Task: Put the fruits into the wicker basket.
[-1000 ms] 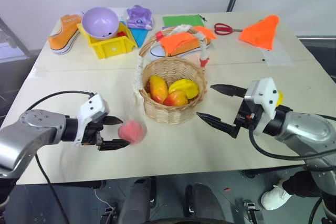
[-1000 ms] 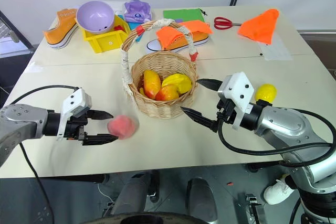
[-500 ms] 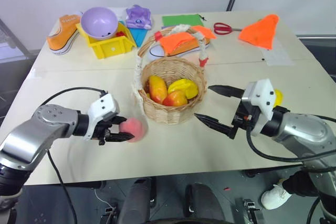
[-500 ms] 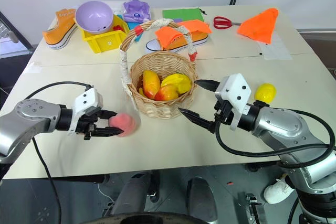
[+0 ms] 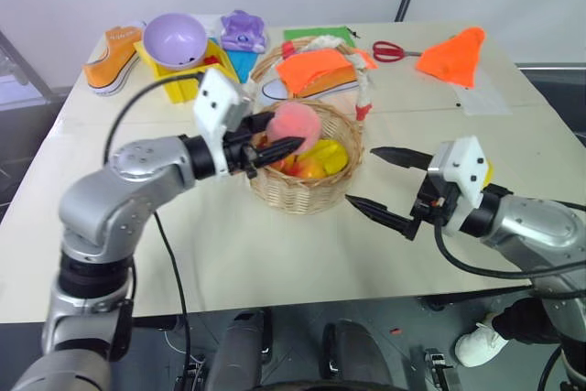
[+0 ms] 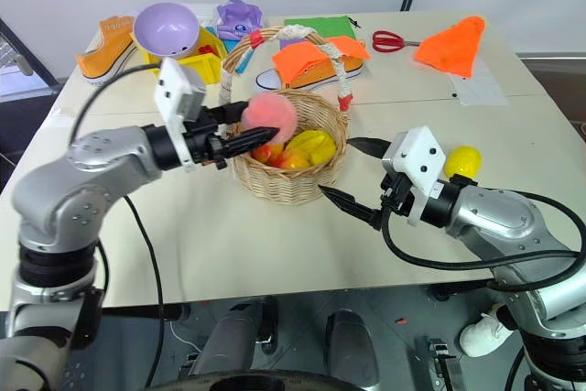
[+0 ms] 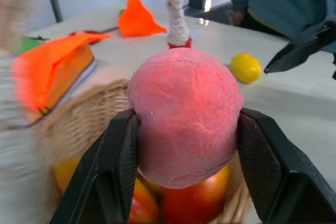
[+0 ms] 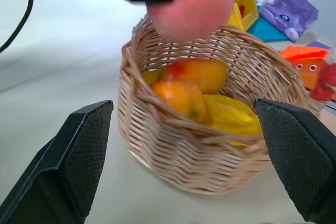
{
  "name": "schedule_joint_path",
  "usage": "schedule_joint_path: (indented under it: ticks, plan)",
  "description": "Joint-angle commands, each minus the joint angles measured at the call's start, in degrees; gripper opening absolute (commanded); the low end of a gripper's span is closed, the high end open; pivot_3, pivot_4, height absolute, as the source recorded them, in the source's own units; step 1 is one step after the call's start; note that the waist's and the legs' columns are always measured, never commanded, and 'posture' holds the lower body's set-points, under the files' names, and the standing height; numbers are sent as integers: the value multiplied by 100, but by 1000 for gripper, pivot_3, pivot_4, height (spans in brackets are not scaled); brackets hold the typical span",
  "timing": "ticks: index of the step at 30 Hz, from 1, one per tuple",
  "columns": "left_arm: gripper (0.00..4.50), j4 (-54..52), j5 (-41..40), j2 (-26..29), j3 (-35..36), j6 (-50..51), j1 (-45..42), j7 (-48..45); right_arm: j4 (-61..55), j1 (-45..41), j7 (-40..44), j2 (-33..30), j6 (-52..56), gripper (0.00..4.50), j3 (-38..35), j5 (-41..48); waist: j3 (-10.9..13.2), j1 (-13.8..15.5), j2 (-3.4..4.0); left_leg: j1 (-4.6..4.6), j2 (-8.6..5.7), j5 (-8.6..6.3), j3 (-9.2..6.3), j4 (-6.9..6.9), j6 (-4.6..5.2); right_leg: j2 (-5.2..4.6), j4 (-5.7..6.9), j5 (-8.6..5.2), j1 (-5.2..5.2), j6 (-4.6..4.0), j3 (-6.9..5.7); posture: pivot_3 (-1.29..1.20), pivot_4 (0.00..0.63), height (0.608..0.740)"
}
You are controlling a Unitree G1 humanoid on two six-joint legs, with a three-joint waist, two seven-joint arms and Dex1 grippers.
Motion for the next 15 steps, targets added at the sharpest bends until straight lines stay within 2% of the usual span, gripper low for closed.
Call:
schedule_joint_path:
  ticks: [1, 4, 5, 11, 15]
  plan:
    - [2809, -144, 215, -77, -86, -123, 64, 162, -88, -86, 23, 2, -91, 4500, -81, -35, 0, -2, 0, 0, 0, 0, 0, 0, 0, 0, 0, 0, 0, 0, 0, 0, 150, 740]
    - [4139, -148, 147, -114, -27, -87, 83, 115, -113, -30, 3, -9, -74, 4500, -126, -35, 0, 3, 0, 0, 0, 0, 0, 2, 0, 0, 0, 0, 0, 0, 0, 0, 150, 740]
    - [4426, -182, 118, -79, -12, -83, 104, 52, -113, 11, -3, -22, -70, 4500, -169, -43, 0, 8, 0, 0, 0, 0, 0, 3, 0, 0, -1, 0, 1, 0, 0, 0, 150, 740]
    - [4426, -380, -545, 231, 402, -101, 445, -706, 300, 400, -7, -180, -29, 4500, -830, -175, 0, 4, 0, 0, 0, -1, 1, 2, 0, -4, -2, -1, 2, -1, 0, 0, 150, 740]
    - [4426, -575, -960, 504, 508, -250, 798, -1381, 1293, 603, -202, -171, -33, 4500, -1410, -473, -1, 4, 1, 0, 0, -1, 1, 3, 0, -7, -4, -1, 3, -3, 1, 0, 150, 740]
